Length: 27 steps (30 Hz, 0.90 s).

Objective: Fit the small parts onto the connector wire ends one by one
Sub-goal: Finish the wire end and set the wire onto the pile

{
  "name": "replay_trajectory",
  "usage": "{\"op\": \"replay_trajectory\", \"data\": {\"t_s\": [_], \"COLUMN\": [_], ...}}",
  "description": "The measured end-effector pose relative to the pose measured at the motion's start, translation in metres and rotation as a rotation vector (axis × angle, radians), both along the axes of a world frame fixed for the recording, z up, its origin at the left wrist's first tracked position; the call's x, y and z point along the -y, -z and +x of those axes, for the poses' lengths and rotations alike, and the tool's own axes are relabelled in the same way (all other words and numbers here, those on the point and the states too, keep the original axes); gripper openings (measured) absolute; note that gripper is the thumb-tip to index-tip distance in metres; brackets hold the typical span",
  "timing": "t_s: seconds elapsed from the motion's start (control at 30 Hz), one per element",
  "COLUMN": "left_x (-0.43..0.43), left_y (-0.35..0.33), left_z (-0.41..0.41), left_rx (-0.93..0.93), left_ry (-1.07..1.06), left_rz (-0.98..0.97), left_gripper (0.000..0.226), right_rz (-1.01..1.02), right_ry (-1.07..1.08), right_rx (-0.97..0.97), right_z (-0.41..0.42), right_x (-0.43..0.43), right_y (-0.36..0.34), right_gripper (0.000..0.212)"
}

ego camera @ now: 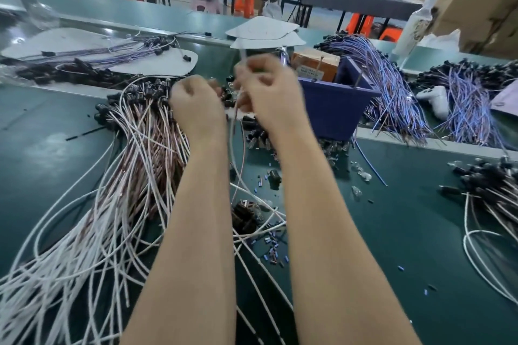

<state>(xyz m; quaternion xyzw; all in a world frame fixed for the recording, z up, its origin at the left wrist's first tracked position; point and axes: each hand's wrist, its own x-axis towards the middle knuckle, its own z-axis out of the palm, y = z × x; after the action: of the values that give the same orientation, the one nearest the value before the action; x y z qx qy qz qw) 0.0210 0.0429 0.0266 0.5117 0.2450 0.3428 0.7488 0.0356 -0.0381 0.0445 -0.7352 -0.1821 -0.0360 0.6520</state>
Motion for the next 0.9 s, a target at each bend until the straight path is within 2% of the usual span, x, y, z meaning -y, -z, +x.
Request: {"op": "replay_trajectory", "data": {"t_s": [0.13,0.17,0.23,0.3,0.43,0.5,0.67,0.8,0.9], "left_x": [0.035,0.044,0.063,0.082,0.114,0.119,0.098,0.084,0.087], "left_y": [-0.016,-0.017,-0.015,-0.013,-0.009,-0.005,0.005,0.011,0.01], "left_z": [-0.008,-0.008,-0.004,0.002,0.011,0.013,0.015,0.014,0.015], "left_rx": [-0.023,-0.005,0.043,0.061,-0.003,-0.051,-0.224,-0.302,-0.213], "left_ry": [0.662,0.77,0.866,0.842,0.788,0.82,0.886,0.885,0.79], "left_rz": [0.453,0.557,0.628,0.645,0.85,0.884,0.815,0.793,0.723], "left_gripper": [0.034,0.033,0.029,0.027,0.025,0.025,0.029,0.02,0.016], "right_rz": [0.509,0.646,0.812,0.759,0.492,0.518,0.585,0.694,0.394], "right_ry": [0.28,0.35,0.454,0.477,0.399,0.385,0.439,0.453,0.349], "right_rx": [0.067,0.051,-0.004,-0.069,-0.169,-0.215,-0.308,-0.345,-0.335], "right_z": [0.0,0.0,0.001,0.0,-0.001,0.002,0.01,0.011,0.009], "right_x": [0.06,0.076,0.104,0.122,0.135,0.137,0.144,0.148,0.144], "right_y": [-0.025,-0.025,-0.017,-0.006,0.017,0.02,0.028,0.029,0.033], "right_gripper": [0.012,0.013,0.015,0.018,0.021,0.022,0.024,0.025,0.026]}}
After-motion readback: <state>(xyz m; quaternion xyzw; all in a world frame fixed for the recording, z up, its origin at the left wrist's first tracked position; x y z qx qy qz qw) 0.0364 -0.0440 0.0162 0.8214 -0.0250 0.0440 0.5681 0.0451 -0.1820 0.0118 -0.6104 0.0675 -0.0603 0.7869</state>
